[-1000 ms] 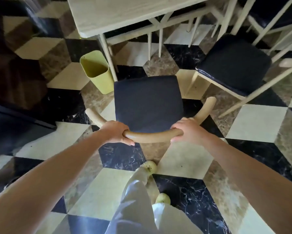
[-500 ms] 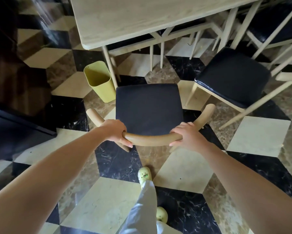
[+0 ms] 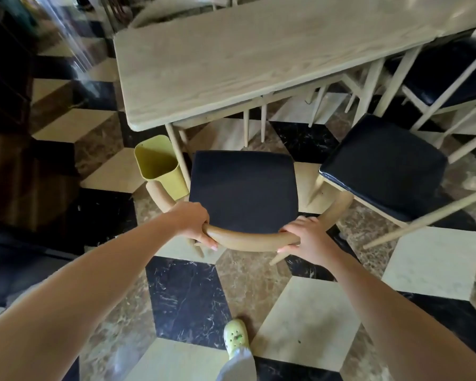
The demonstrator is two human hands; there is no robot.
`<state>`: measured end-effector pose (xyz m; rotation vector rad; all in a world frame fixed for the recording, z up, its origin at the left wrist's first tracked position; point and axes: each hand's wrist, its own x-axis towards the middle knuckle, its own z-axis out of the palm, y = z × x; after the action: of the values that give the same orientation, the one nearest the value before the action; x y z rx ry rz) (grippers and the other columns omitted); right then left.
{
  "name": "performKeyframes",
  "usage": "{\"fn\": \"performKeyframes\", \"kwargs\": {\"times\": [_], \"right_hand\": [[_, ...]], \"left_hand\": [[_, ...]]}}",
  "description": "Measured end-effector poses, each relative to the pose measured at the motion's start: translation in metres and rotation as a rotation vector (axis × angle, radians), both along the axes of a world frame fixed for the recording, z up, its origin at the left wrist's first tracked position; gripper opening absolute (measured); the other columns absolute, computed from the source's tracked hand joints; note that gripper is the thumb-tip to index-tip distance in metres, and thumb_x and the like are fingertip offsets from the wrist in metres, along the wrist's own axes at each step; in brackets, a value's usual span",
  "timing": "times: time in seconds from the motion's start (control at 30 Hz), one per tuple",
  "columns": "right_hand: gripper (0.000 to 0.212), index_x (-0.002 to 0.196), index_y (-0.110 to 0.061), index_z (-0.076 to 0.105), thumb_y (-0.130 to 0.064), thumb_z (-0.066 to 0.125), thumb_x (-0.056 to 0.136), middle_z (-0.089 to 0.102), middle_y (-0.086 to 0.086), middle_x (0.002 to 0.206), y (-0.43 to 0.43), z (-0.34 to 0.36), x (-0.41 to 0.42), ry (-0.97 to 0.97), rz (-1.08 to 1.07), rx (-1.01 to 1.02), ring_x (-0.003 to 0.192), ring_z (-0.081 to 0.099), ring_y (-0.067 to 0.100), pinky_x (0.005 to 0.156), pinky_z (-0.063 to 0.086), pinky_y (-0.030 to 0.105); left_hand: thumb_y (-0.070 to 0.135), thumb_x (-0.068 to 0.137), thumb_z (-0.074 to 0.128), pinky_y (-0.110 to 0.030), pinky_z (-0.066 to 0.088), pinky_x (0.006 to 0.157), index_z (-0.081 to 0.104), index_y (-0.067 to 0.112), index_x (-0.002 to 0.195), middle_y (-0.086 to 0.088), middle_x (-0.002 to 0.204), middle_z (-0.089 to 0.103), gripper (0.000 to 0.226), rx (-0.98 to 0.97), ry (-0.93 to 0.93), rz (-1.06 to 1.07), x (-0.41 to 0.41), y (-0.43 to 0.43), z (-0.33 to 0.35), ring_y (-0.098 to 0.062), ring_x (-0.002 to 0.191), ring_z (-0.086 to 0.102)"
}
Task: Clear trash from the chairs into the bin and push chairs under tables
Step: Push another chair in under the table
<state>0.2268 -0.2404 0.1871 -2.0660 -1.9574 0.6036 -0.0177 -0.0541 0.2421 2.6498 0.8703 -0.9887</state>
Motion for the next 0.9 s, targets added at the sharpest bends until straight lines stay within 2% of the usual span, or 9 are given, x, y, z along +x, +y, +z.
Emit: {"fn": "performKeyframes", "kwargs": {"times": [0.23,0.43,0.6,0.77,0.9], "right_hand": [[0.042,0.103,-0.018,0.068,-0.048,0.072,0.073,0.069,-0.006,0.101,0.049,0.001,0.031,0.009,0.018,0.001,0.098,0.057,0.018,0.093,0.036,0.032],[0.043,0.105,-0.02,0.067,-0.051,0.068,0.075,0.067,-0.007,0.101,0.091,0.001,0.057,-0.027,0.093,0.014,0.098,0.055,0.016,0.086,0.032,0.028],[0.042,0.104,-0.019,0.068,-0.048,0.07,0.074,0.069,-0.007,0.101,0.12,0.002,0.08,-0.009,0.119,0.014,0.097,0.056,0.017,0.09,0.035,0.029],[0.044,0.108,-0.021,0.066,-0.051,0.067,0.076,0.067,-0.009,0.105,0.154,0.002,0.097,-0.039,0.176,-0.016,0.101,0.054,0.014,0.096,0.035,0.03],[0.044,0.109,-0.021,0.066,-0.051,0.067,0.076,0.067,-0.009,0.107,0.181,0.002,0.107,-0.067,0.227,-0.019,0.104,0.052,0.014,0.092,0.029,0.026]], "left_hand": [[0.084,0.063,0.052,-0.026,0.043,0.062,0.069,0.017,0.082,0.006,0.066,0.059,0.072,0.017,0.028,0.006,0.029,0.043,-0.001,-0.014,0.067,0.058],[0.082,0.064,0.054,-0.025,0.046,0.065,0.068,0.018,0.09,0.005,0.075,0.064,0.07,-0.007,0.041,0.042,0.05,0.075,-0.006,-0.017,0.08,0.065],[0.083,0.064,0.053,-0.024,0.041,0.063,0.067,0.019,0.091,0.005,0.076,0.063,0.071,-0.007,0.04,0.083,0.067,0.094,-0.008,-0.014,0.073,0.059],[0.086,0.058,0.053,-0.03,0.053,0.075,0.069,0.023,0.094,0.004,0.084,0.072,0.074,-0.047,0.0,0.167,0.071,0.113,-0.022,-0.015,0.079,0.066],[0.083,0.061,0.056,-0.031,0.053,0.079,0.068,0.023,0.098,0.003,0.088,0.072,0.072,-0.057,-0.016,0.219,0.073,0.122,-0.03,-0.016,0.082,0.066]]}}
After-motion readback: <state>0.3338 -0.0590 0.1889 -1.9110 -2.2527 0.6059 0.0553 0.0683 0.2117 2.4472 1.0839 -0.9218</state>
